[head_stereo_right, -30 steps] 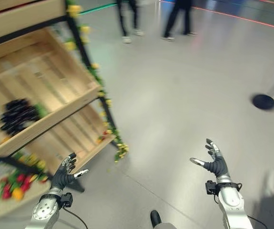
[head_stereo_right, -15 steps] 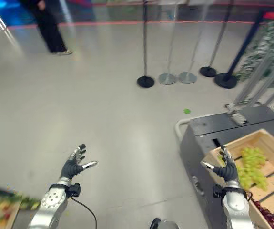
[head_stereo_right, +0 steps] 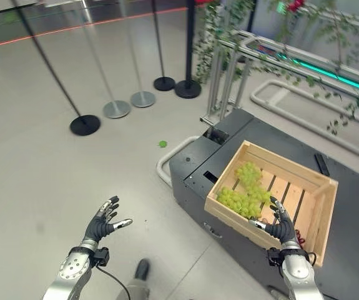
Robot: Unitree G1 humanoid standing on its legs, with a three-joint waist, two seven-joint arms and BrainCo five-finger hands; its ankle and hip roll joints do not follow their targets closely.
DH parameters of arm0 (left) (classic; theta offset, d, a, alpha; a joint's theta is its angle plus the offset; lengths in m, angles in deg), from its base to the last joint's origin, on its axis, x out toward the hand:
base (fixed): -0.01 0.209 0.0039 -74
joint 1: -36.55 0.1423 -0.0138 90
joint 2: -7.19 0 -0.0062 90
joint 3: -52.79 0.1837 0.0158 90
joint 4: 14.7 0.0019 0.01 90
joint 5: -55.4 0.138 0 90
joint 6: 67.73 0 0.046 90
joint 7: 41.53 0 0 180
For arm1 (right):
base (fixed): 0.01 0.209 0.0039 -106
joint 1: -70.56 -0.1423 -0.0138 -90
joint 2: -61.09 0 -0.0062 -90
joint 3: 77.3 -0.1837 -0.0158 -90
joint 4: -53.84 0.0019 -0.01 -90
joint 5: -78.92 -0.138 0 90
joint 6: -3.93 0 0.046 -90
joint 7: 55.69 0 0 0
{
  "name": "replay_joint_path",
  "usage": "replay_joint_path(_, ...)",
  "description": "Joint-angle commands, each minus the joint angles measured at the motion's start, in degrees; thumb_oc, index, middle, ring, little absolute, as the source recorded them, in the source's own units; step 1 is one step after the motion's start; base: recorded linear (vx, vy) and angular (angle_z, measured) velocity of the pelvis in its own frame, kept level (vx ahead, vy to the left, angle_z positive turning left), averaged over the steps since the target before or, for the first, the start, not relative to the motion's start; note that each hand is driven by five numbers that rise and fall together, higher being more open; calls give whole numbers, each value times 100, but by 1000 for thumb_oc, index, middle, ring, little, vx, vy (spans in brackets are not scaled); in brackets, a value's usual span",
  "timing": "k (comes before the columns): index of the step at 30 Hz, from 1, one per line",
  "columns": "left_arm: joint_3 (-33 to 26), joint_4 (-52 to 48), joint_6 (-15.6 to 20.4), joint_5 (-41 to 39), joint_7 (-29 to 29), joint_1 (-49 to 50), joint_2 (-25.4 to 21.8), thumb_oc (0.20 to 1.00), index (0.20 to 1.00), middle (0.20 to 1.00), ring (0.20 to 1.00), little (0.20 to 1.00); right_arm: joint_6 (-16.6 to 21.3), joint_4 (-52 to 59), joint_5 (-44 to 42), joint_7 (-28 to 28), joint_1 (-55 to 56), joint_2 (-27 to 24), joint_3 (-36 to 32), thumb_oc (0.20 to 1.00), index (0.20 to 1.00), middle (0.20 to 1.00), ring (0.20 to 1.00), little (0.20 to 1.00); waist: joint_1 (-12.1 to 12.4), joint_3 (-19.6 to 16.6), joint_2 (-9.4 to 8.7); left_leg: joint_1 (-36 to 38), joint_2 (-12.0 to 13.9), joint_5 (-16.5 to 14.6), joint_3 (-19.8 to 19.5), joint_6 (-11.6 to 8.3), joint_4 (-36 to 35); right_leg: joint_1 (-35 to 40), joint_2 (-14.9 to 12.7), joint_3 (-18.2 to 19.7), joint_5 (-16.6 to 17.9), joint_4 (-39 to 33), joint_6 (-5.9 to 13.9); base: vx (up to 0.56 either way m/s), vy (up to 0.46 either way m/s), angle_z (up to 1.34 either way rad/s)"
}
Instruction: Pick up the fruits from the basket on one side to the basket on the other side
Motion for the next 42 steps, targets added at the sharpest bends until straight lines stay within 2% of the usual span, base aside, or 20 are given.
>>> replay_joint_path(1,-36,-367,372,227,-48,-185,-290,1000,1000,1000,1000,1000,309,346,-126,197,-240,-162,-58,1000,1000,1000,1000,1000,170,-42,-242,222,-110,105,550,188,407,-377,152,75,-60,248,587,203,211,-210)
replay_joint_path(3,40,-387,390,214,-10,-247,-306,1000,1000,1000,1000,1000,285,355,-87,204,-175,-160,-110,1000,1000,1000,1000,1000,92,-123,-281,317,-234,-109,730,333,563,-385,38,258,-116,429,689,277,339,-120)
replay_joint_path(5,64,-410,383,162,10,-296,-338,1000,1000,1000,1000,1000,264,378,-94,232,-120,-102,-146,1000,1000,1000,1000,1000,-14,-226,-276,488,-273,-256,1109,446,496,-468,-82,373,-124,597,867,196,344,-62)
replay_joint_path(8,31,-343,410,109,-40,-313,-351,1000,1000,1000,1000,1000,235,372,-43,258,-177,-69,-82,1000,1000,1000,1000,1000,-46,-341,-225,664,-291,-444,1714,583,379,-793,-301,446,55,644,1149,75,343,-147)
replay_joint_path(9,24,-326,409,116,-73,-315,-356,1000,1000,1000,1000,1000,233,364,-49,232,-247,-51,-60,1000,1000,1000,1000,1000,-68,-323,-223,730,-290,-553,1958,593,406,-904,-415,331,115,640,1223,2,358,-163)
replay_joint_path(10,-87,-319,441,74,-120,-242,-343,1000,1000,1000,1000,1000,220,242,-61,205,-401,20,43,1000,1000,1000,1000,1000,-29,-311,-189,894,-219,-715,2368,644,378,-1134,-630,59,277,617,1299,-17,264,-152)
replay_joint_path(12,-165,-270,429,55,-149,-220,-320,1000,1000,1000,1000,1000,207,225,-80,204,-437,80,86,1000,1000,1000,1000,1000,-58,-329,-195,928,-194,-721,2512,653,373,-1198,-681,55,364,593,1343,-15,148,-190)
replay_joint_path(13,-345,-215,456,-44,-225,-170,-301,1000,1000,1000,1000,1000,194,156,-122,222,-473,179,142,1000,1000,1000,1000,1000,-84,-266,-189,1069,-125,-799,2783,656,378,-1331,-852,-138,482,638,1400,-20,99,-141)
replay_joint_path(14,-350,-215,456,-45,-224,-173,-303,1000,1000,1000,1000,1000,192,156,-121,221,-479,181,145,1000,1000,1000,1000,1000,-76,-272,-193,1056,-122,-776,2795,653,367,-1350,-849,-124,505,630,1397,-78,27,-132)
replay_joint_path(17,-611,-340,393,-90,-210,50,-343,1000,1000,1000,1000,1000,149,159,-76,197,-609,301,230,1000,1000,1000,1000,1000,187,-212,-122,1151,178,-833,3320,560,301,-1234,-1632,-2062,676,519,1277,-121,-37,-96)
replay_joint_path(18,-687,-366,367,-79,-186,126,-334,1000,1000,1000,1000,1000,115,120,-85,223,-621,336,241,1000,1000,1000,1000,1000,214,-229,-137,1216,190,-823,3474,537,226,-1169,-1809,-2462,803,431,1288,-24,-14,-127)
replay_joint_path(19,-764,-364,337,-107,-137,214,-284,1000,1000,1000,1000,1000,53,38,-107,294,-616,393,268,1000,1000,1000,1000,1000,293,-318,-206,1304,166,-925,3607,482,181,-1035,-2005,-2852,984,274,1398,26,-14,-123)
replay_joint_path(20,-765,-368,334,-108,-132,223,-287,1000,1000,1000,1000,1000,50,40,-108,297,-610,395,270,1000,1000,1000,1000,1000,292,-318,-209,1318,159,-940,3608,484,183,-1009,-2008,-2859,994,250,1415,-1,-39,-79)
replay_joint_path(21,-805,-350,297,-109,-107,254,-250,1000,1000,1000,1000,1000,27,61,-81,326,-602,407,277,1000,1000,1000,1000,1000,299,-309,-270,1317,119,-893,3739,511,209,-1043,-2125,-2968,1187,243,1444,-34,-100,-56)
replay_joint_path(22,-805,-321,272,-107,-83,261,-226,1000,1000,1000,1000,1000,20,156,-71,376,-582,397,273,1000,1000,1000,1000,1000,273,-314,-330,1312,120,-911,3795,499,279,-1050,-2159,-2887,1287,185,1539,-42,-105,-35)
replay_joint_path(24,-789,-312,265,-97,-65,268,-219,1000,1000,1000,1000,1000,13,177,-86,403,-561,404,266,1000,1000,1000,1000,1000,279,-315,-333,1300,146,-896,3770,495,323,-1035,-2111,-2839,1198,193,1523,14,-118,-3)
replay_joint_path(28,-701,-91,245,-97,-54,199,-130,1000,1000,1000,1000,1000,22,292,-92,474,-425,364,270,1000,1000,1000,1000,1000,217,-385,-335,1425,387,-651,3668,310,35,-844,-1729,-2844,1050,-126,1456,45,-242,-2)
replay_joint_path(29,-701,-91,245,-97,-54,199,-130,1000,1000,1000,1000,1000,22,292,-92,474,-425,364,270,1000,1000,1000,1000,1000,217,-384,-335,1426,387,-651,3667,310,34,-843,-1728,-2845,1050,-126,1456,41,-224,18)
replay_joint_path(36,-529,-31,202,-143,-8,18,-118,1000,1000,1000,1000,1000,48,272,-200,456,-299,224,295,1000,1000,1000,1000,1000,179,-362,-257,1453,695,-233,3332,49,-256,-617,-1235,-2909,740,-324,1196,20,-181,26)
replay_joint_path(42,-465,201,158,-274,-22,-2,17,1000,1000,1000,1000,1000,35,197,-222,430,-272,188,348,1000,1000,1000,1000,1000,174,-361,-193,1480,795,-102,3209,-35,-372,-481,-1108,-2991,716,-499,1127,12,-88,16)
